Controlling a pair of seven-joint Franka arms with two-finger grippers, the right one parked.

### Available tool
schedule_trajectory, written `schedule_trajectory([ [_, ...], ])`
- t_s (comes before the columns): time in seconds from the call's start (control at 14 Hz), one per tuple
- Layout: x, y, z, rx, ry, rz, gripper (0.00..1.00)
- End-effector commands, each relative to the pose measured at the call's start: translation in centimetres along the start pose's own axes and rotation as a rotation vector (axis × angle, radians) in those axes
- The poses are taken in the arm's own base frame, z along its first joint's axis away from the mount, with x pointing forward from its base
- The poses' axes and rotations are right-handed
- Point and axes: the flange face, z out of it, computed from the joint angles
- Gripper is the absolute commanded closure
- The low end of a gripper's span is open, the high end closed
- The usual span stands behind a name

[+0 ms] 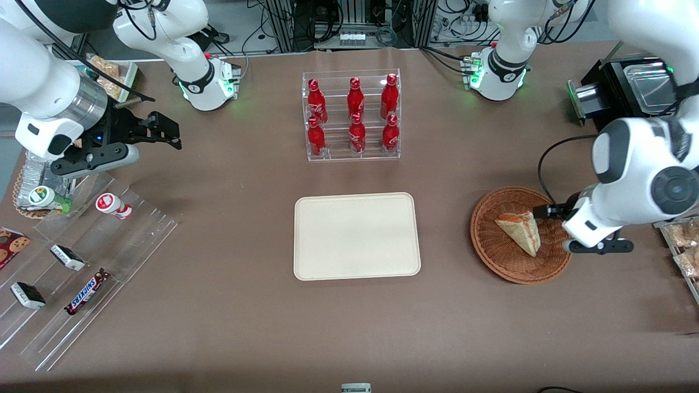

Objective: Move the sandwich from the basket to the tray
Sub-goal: 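Move the left gripper over the wicker basket toward the sandwich, then lower the left gripper and close it on the wrapped sandwich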

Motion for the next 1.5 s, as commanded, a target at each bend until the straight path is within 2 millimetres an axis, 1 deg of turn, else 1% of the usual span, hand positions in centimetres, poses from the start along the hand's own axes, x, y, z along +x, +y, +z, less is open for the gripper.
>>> schedule_trajectory([
  [0.0,-1.6,0.4,3.1,0.013,0.04,-0.103,0.0],
  [0.07,-1.9,0.5,3.7,0.01,0.047,-0.168,0.0],
  [0.21,-2.3,0.9,4.8,-0.008,0.081,-0.383,0.0],
  [0.29,-2.3,1.5,5.5,-0.022,0.101,-0.5,0.0],
  [0.36,-2.3,2.1,6.1,-0.035,0.121,-0.577,0.0],
  [0.57,-2.8,2.1,8.2,-0.092,0.169,-0.777,0.0],
  [0.64,-2.8,2.2,8.8,-0.102,0.177,-0.807,0.02],
  [0.71,-2.9,2.2,9.4,-0.106,0.181,-0.814,0.16],
  [0.79,-2.9,2.3,9.7,-0.111,0.186,-0.821,0.42],
  [0.86,-2.8,2.2,10.0,-0.111,0.184,-0.827,0.73],
  [0.93,-2.8,2.1,10.1,-0.11,0.183,-0.827,0.89],
  [1.0,-2.8,2.0,10.0,-0.108,0.18,-0.829,0.95],
  [1.14,-2.6,2.4,9.2,-0.111,0.19,-0.817,0.97],
  [1.21,-2.3,2.4,8.4,-0.109,0.194,-0.811,0.97],
  [1.29,-1.9,2.7,7.1,-0.094,0.178,-0.8,0.97],
  [1.43,-1.0,5.1,3.9,-0.09,0.161,-0.756,0.98],
])
